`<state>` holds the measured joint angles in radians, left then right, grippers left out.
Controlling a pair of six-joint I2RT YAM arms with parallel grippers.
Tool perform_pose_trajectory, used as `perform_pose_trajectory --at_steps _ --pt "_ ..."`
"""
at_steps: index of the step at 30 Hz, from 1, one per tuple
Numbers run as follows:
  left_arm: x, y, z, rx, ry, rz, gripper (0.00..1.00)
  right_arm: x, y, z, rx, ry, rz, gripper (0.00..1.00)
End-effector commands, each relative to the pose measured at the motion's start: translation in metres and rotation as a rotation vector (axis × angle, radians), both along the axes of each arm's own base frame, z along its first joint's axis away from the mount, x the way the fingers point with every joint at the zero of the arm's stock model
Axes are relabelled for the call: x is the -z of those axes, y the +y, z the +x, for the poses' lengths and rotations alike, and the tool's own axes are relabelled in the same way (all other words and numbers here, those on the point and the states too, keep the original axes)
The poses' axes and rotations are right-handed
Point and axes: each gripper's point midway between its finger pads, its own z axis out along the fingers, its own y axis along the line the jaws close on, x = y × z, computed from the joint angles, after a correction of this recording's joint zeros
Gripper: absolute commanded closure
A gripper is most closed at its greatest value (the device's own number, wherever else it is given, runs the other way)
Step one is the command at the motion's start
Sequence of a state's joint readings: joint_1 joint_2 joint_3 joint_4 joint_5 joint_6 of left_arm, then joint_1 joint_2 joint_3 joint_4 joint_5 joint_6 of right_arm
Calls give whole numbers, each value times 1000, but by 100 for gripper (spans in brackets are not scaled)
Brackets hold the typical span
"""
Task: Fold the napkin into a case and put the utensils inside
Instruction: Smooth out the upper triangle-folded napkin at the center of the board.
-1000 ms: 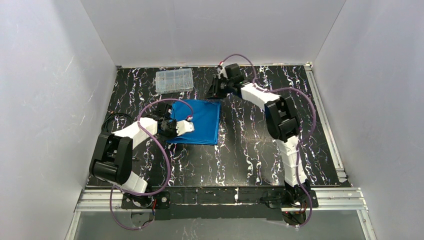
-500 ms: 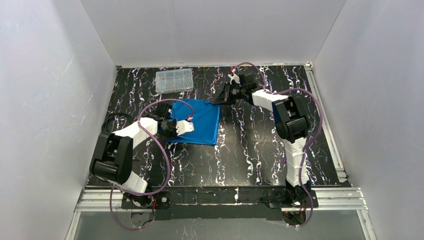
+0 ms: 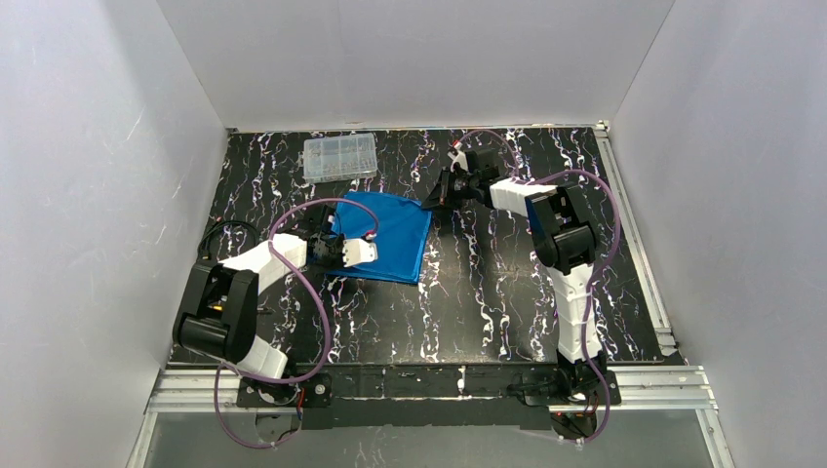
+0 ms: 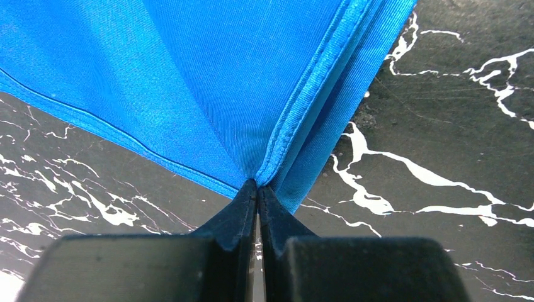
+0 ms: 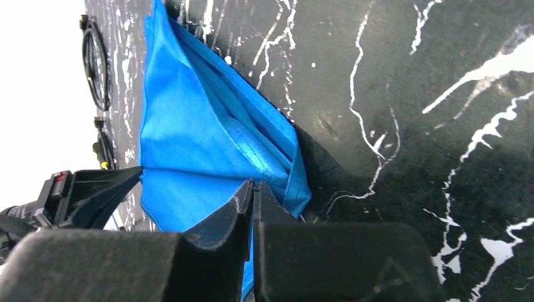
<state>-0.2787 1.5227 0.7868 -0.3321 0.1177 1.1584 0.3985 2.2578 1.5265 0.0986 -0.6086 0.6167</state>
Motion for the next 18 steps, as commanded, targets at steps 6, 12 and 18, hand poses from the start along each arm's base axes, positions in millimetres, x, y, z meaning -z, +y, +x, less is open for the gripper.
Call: perform_pose_trajectory --at_steps 6,12,18 --pt "18 12 -23 17 77 59 100 31 -17 -3 22 26 -56 89" --pt "20 12 -26 27 89 67 100 27 -16 -1 7 20 -19 87" --pt "20 11 -27 29 96 69 100 -30 -9 15 24 -100 45 64"
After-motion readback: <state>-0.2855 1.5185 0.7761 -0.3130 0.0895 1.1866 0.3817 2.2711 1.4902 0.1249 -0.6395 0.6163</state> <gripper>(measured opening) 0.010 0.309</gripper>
